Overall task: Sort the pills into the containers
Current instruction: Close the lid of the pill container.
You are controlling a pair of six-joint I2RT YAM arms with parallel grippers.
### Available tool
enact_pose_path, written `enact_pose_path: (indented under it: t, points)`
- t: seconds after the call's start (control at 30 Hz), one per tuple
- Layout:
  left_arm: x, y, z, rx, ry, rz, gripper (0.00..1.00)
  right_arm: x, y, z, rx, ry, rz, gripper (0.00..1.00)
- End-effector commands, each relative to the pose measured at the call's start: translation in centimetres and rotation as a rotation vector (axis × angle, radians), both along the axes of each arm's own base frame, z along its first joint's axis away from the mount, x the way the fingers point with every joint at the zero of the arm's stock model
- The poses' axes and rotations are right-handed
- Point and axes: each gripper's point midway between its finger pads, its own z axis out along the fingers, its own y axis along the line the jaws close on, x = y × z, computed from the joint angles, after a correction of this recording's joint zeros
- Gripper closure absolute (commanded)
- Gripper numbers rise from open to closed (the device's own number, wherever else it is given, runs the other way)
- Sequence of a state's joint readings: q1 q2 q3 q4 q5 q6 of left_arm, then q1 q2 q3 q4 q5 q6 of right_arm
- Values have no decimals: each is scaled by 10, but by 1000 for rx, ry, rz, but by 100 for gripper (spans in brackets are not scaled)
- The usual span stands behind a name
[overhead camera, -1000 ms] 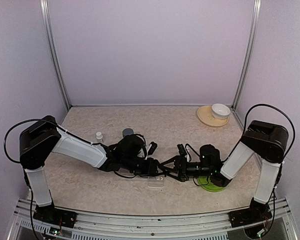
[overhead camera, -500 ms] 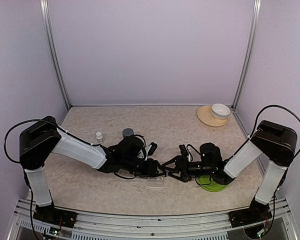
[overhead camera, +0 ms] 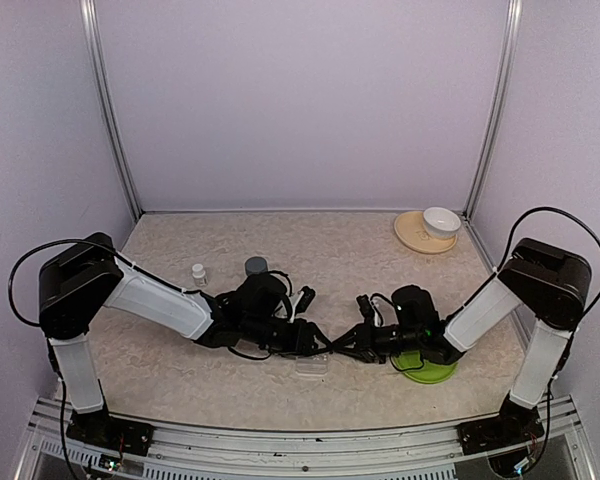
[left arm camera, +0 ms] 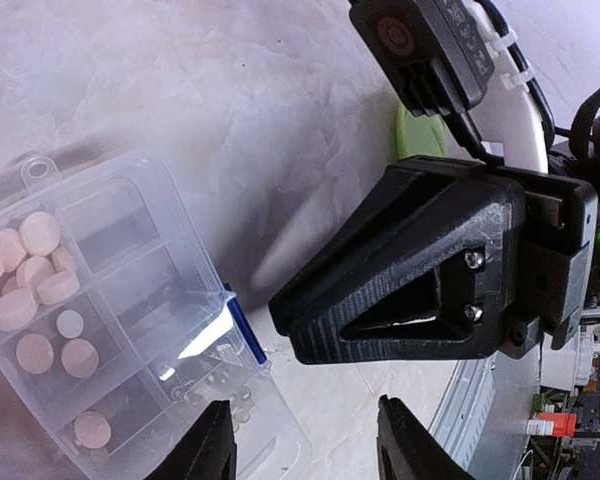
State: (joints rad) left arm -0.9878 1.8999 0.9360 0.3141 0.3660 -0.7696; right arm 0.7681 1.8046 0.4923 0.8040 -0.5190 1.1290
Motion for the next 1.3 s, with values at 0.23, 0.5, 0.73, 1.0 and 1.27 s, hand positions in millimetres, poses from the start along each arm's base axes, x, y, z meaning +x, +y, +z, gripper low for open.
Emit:
enact_pose_path:
  t: [0.23, 0.5, 0.73, 1.0, 1.27]
  points:
    - [-4, 6, -11, 15, 26, -6, 52, 15, -1, -21, -120, -33, 7, 100]
    - [-3, 6, -7, 11, 18, -1, 52, 15, 2, -30, -138, -19, 27, 100]
    - [-4, 3, -12, 17, 30, -15, 52, 17, 9, -29, -141, -24, 49, 100]
    - [9, 5, 6, 11, -8, 11, 51, 12, 7, -33, -143, -16, 50, 100]
    - [21, 10, 23, 50, -66, 42, 48, 11, 5, -30, -134, -20, 46, 100]
